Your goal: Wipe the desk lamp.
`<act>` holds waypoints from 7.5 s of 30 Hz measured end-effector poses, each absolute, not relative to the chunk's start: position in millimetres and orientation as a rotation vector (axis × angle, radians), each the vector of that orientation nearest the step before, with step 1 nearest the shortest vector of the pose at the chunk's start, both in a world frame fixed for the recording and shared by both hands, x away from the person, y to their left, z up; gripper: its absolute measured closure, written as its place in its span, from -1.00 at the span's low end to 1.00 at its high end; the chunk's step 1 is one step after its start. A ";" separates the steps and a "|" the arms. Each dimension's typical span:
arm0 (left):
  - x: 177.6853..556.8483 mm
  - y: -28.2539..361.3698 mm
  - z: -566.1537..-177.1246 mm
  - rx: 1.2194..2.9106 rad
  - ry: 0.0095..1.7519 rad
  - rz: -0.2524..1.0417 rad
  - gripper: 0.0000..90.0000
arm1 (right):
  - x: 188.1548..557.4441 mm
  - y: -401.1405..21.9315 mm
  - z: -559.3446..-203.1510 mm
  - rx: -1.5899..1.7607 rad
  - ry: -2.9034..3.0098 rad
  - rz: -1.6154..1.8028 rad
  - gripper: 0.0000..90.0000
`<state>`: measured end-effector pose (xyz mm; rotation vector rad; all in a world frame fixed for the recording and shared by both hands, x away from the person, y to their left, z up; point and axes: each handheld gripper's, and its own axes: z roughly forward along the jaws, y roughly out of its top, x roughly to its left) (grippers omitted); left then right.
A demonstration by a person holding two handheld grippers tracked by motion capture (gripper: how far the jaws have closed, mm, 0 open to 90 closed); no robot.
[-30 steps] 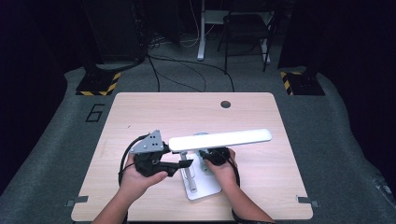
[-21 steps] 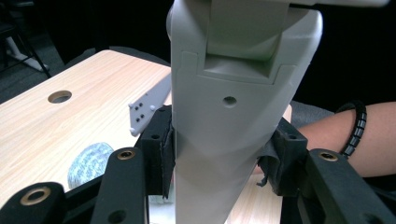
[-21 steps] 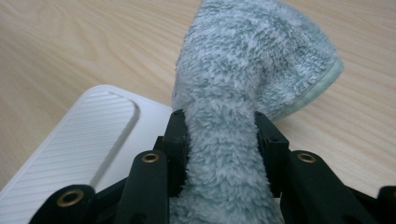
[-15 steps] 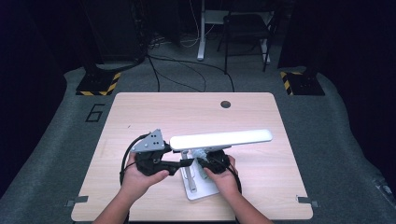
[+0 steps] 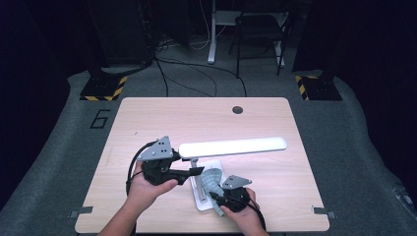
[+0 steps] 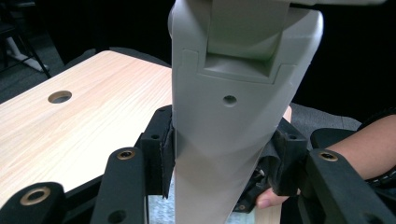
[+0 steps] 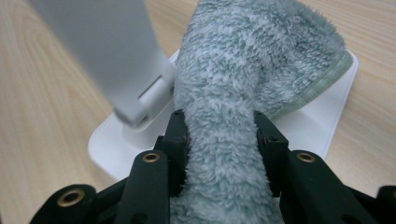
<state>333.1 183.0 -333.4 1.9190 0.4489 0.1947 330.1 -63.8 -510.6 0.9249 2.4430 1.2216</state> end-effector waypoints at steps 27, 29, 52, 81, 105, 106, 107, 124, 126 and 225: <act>333.7 185.1 -335.0 1.905 0.438 0.177 0.15 | 362.9 -112.0 -516.4 1.211 2.290 1.163 0.43; 334.2 185.5 -335.0 1.906 0.438 0.175 0.14 | 360.5 -109.9 -515.8 1.201 2.281 1.182 0.43; 334.6 184.6 -335.5 1.899 0.443 0.161 0.14 | 359.0 -61.2 -508.4 1.013 2.377 1.231 0.39; 334.1 195.2 -336.1 1.893 0.452 0.184 0.14 | 398.5 -55.7 -508.4 1.070 2.356 1.178 0.40; 337.3 226.8 -337.0 1.864 0.625 0.323 0.45 | 329.5 -62.4 -509.6 1.005 2.419 1.193 0.40; 338.1 226.5 -337.6 1.863 0.629 0.320 0.47 | 326.9 -61.3 -509.3 1.008 2.425 1.192 0.40; 340.0 225.2 -338.3 1.872 0.634 0.322 0.51 | 323.6 -59.2 -509.0 1.006 2.434 1.196 0.40; 354.8 220.8 -341.9 1.862 0.623 0.333 0.68 | 354.0 -71.5 -496.1 1.077 2.346 1.230 0.39; 357.3 220.6 -342.4 1.860 0.608 0.324 0.68 | 354.6 -71.3 -497.4 1.073 2.355 1.218 0.39; 365.6 222.7 -346.4 1.835 0.604 0.312 0.69 | 404.5 -62.0 -503.0 1.193 2.269 1.171 0.43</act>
